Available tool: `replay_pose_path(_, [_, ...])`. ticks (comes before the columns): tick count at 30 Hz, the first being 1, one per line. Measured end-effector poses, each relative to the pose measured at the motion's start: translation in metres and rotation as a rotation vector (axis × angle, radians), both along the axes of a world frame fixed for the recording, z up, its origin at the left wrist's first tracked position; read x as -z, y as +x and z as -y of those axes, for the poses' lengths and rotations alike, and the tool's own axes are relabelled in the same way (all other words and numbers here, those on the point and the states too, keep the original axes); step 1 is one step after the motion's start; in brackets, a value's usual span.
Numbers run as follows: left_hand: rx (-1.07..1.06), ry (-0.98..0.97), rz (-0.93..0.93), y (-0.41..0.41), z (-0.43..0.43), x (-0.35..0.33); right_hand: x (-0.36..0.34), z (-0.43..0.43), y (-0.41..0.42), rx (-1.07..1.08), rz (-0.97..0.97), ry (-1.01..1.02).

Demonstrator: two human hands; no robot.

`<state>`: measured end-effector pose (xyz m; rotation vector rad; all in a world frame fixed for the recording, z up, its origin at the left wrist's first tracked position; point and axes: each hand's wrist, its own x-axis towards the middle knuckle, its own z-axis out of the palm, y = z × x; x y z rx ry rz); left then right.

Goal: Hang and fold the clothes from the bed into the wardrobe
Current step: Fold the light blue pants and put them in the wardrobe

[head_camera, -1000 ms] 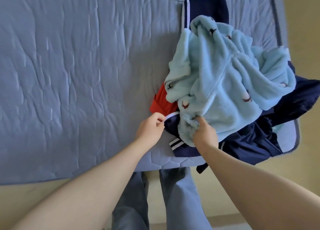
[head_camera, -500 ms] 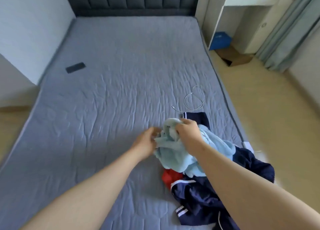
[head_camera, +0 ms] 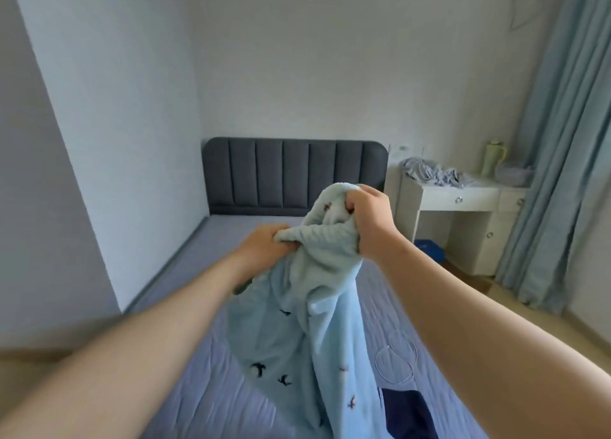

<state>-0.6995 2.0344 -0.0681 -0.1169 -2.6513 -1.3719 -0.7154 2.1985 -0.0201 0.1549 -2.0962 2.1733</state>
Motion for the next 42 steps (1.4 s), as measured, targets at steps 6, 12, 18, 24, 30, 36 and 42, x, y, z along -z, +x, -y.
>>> replay_pose_path(6, [-0.139, -0.006, -0.197, 0.0, 0.015, -0.106, -0.058, 0.007, 0.005, -0.246, -0.308, 0.225])
replay_pose_path(12, [-0.304, -0.146, -0.408, 0.012, 0.015, -0.188, -0.088, 0.02, -0.004, -0.116, -0.401, 0.493])
replay_pose_path(18, [-0.091, -0.283, -0.33, 0.041, 0.023, -0.223, -0.133, 0.022, 0.003, -0.156, -0.142, -0.162])
replay_pose_path(24, [0.275, -0.036, 0.215, 0.063, 0.042, -0.194, -0.168, 0.023, 0.013, -0.175, -0.129, -0.32])
replay_pose_path(30, [0.047, -0.466, 0.394, 0.057, 0.046, -0.159, -0.163, 0.026, 0.012, -0.263, -0.109, -0.289])
replay_pose_path(36, [-0.118, 0.028, 0.056, 0.06, 0.054, -0.187, -0.145, 0.018, 0.003, -0.063, -0.374, 0.527])
replay_pose_path(42, [-0.062, -0.033, 0.077, 0.069, 0.023, -0.211, -0.131, 0.031, 0.023, -0.643, -0.235, 0.516])
